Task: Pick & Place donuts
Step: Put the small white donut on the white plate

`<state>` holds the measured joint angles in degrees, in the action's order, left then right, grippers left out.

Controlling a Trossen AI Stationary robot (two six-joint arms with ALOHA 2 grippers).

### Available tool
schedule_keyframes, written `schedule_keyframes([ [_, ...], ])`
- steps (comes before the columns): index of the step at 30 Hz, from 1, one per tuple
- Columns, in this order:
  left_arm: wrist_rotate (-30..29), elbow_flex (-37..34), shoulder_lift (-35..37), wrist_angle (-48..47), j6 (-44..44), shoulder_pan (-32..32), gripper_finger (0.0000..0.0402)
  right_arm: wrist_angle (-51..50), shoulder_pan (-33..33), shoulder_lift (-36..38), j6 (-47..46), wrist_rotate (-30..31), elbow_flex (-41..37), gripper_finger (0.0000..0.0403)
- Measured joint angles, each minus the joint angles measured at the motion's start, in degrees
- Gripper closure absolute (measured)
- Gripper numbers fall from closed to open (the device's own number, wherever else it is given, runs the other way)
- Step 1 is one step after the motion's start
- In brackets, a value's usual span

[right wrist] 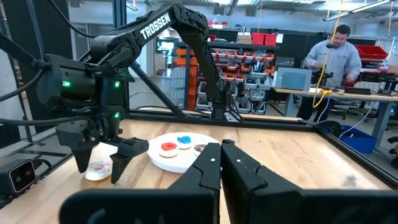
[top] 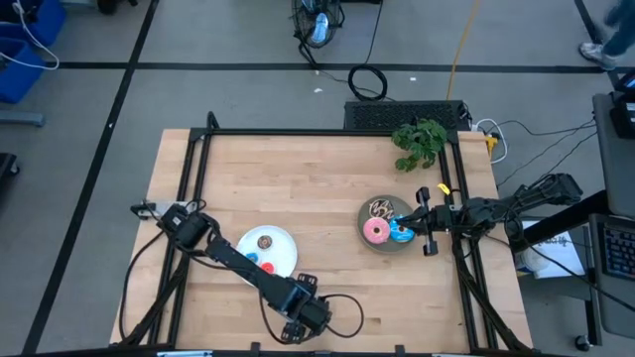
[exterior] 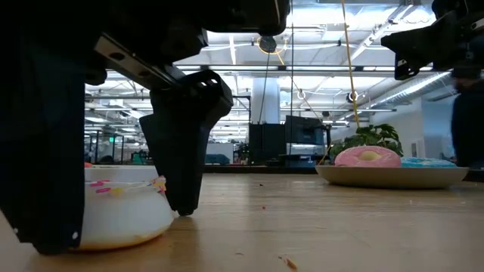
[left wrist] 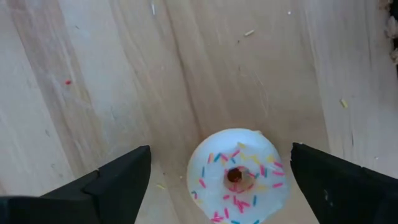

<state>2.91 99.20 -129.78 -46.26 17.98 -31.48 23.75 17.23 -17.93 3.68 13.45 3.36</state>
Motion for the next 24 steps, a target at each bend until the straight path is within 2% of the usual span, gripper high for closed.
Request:
schedule_keyframes([
  [7, 0.8, -0.1, -0.1, -0.5, 0.1, 0.1, 0.0072, 0.0, 0.0, 0.0, 0.0, 0.0, 0.0, 0.0403],
  [24, 2.6, -0.6, 2.3, -5.3, 0.6, 1.5, 0.0264, 0.1, 0.0, 0.0, 0.0, 0.0, 0.0, 0.0403],
])
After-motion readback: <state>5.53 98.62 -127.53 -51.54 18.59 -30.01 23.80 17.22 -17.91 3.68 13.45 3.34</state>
